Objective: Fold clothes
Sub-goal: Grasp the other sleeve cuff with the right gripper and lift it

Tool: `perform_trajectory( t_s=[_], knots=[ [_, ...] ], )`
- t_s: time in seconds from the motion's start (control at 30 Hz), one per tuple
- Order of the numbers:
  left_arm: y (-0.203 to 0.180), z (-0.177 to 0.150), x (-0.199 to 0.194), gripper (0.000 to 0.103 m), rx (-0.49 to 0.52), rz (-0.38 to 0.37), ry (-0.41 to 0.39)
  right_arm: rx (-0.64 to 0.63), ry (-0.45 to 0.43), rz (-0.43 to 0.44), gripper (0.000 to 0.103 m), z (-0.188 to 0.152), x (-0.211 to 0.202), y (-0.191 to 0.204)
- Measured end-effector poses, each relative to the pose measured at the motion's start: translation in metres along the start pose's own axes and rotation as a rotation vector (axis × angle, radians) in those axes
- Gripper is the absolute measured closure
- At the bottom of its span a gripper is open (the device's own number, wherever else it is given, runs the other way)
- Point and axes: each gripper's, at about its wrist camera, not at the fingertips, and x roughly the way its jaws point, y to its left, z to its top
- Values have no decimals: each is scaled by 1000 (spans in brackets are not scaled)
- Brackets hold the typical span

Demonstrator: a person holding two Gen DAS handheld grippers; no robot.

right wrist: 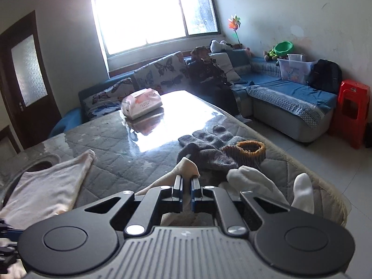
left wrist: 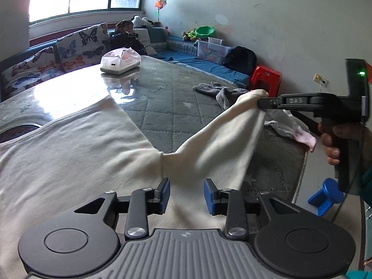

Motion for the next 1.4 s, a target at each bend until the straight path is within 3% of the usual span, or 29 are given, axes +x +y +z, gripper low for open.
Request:
perform_trajectory(
  t_s=[0.2, 0.6, 0.8, 0.97, 1.1, 1.4],
  knots=[
    [3, 16, 9, 60, -42, -32, -43, -26, -48, 31, 98, 12, -14, 8],
    [12, 15, 39, 52, -110, -72, -4, 1, -65, 44, 98, 11, -28, 10],
    [17, 15, 11, 49, -119, -94, -49, -19, -86, 75, 98, 22, -40, 19],
    [38, 0, -40, 47, -125, -22, -111, -119, -102, 164, 98, 36, -56, 53],
    [62, -20, -75, 47, -145, 97, -133, -221, -98, 271, 98, 44, -63, 98],
    [112, -69, -136, 47, -281, 255, -184, -431, -2, 516, 98, 27, -51, 221]
  ],
)
